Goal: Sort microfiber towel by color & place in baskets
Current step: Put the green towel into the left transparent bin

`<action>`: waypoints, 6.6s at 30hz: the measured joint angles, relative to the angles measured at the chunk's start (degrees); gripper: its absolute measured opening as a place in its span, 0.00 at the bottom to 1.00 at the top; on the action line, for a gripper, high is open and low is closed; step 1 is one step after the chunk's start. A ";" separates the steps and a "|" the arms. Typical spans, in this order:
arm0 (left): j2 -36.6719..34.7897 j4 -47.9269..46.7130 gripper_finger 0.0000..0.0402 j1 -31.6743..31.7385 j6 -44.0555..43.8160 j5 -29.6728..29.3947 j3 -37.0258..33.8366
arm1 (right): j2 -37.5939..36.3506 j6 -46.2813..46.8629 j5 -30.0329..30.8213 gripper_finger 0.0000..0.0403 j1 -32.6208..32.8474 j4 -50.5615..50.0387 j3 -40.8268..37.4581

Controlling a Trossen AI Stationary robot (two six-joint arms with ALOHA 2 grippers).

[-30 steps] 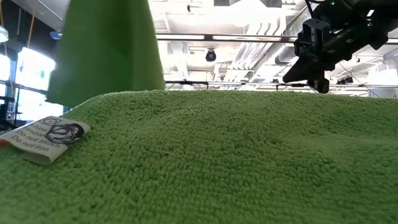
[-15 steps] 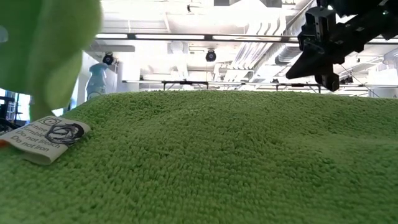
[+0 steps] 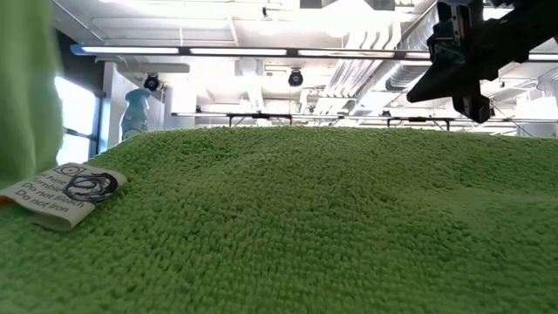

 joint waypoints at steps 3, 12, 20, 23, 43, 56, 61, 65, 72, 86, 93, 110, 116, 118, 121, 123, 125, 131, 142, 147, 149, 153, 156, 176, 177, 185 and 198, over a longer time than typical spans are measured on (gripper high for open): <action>1.19 2.22 0.00 -0.01 -5.73 11.53 -2.55 | 0.00 0.55 2.17 0.00 1.49 0.04 0.00; 9.53 7.22 0.00 -2.56 -20.29 39.22 -8.18 | 0.00 0.48 5.10 0.00 2.55 0.30 0.00; 14.86 40.30 0.00 -5.22 -9.39 42.41 -13.76 | 0.00 0.35 6.84 0.00 2.55 0.28 0.01; 16.71 52.95 0.00 -5.94 -6.41 42.57 -15.37 | 0.00 0.22 7.09 0.00 2.55 0.28 0.00; 19.34 20.61 0.00 -1.95 -16.52 34.13 -15.12 | 1.50 -1.10 7.16 0.00 2.57 0.31 0.05; 23.16 14.56 0.00 3.47 16.79 30.39 -15.32 | 9.92 -1.19 5.36 0.00 2.53 6.04 0.02; 29.40 14.80 0.00 3.71 31.32 30.47 -15.32 | 10.23 -2.22 5.10 0.00 2.53 7.23 0.02; 35.29 15.27 0.00 3.82 34.25 31.75 -15.32 | 10.23 -2.25 5.10 0.00 2.53 7.23 0.02; 41.91 20.49 0.00 3.82 32.31 34.76 -16.64 | 10.23 -2.25 5.10 0.00 2.53 7.21 0.02; 29.90 42.28 0.00 3.68 26.32 34.74 -37.40 | 10.21 -2.08 5.04 0.00 2.55 7.56 0.02; 29.89 47.32 0.02 3.75 16.81 36.36 -43.38 | 10.21 -1.51 3.59 0.00 2.53 7.58 0.00; 19.11 43.07 0.31 3.75 10.76 39.55 -38.48 | 10.21 -1.60 4.66 0.00 2.53 7.60 0.00; 13.04 41.98 0.32 3.75 7.10 38.38 -38.33 | 10.21 -1.60 4.71 0.00 2.53 7.60 0.00; 11.48 40.85 0.31 3.78 7.16 36.12 -38.33 | 10.21 -1.61 4.71 0.00 2.54 7.59 0.00; 9.02 39.30 0.29 4.71 8.83 33.13 -38.33 | 10.21 -1.87 4.75 0.00 2.53 7.60 0.00; 7.35 38.39 0.29 5.95 10.23 31.73 -38.33 | 10.21 -2.46 4.91 0.00 2.53 7.58 0.00; 5.62 37.20 0.28 7.54 11.60 30.49 -38.33 | 10.21 -3.48 4.93 0.00 2.55 7.58 0.00; 2.05 35.10 0.28 13.84 19.54 29.93 -38.31 | 10.21 -4.64 4.90 0.00 2.53 7.58 0.00; -1.22 33.91 0.27 24.39 33.12 29.91 -38.27 | 10.21 -6.34 4.78 0.00 2.53 7.58 -0.02; -0.04 29.40 0.27 26.27 37.06 29.95 -38.27 | 10.21 -7.63 4.04 0.00 2.53 7.58 -0.02; 0.65 27.68 0.27 26.38 37.61 30.31 -38.27 | 10.21 -7.65 3.22 0.00 2.53 7.58 -0.02; 2.25 26.73 0.27 26.37 37.57 30.39 -38.27 | 10.21 -9.01 0.75 0.00 2.53 7.58 -0.02; 2.89 26.87 0.26 26.37 37.55 30.39 -38.27 | 10.21 -10.21 -0.41 0.00 2.53 7.58 -0.02; 0.50 27.38 0.14 26.35 32.95 30.39 -38.27 | 10.21 -13.64 -3.19 0.00 2.51 7.58 -0.02; 0.57 27.38 0.14 26.35 32.93 30.38 -38.27 | 10.21 -13.64 -3.18 0.00 2.51 7.58 -0.02; 0.63 27.51 0.16 26.35 32.87 30.62 -38.27 | 10.21 -8.86 -3.01 0.00 2.51 7.58 -0.02; 0.65 27.58 0.43 26.35 36.38 31.73 -38.29 | 20.92 -4.10 -4.03 0.00 3.59 21.62 3.36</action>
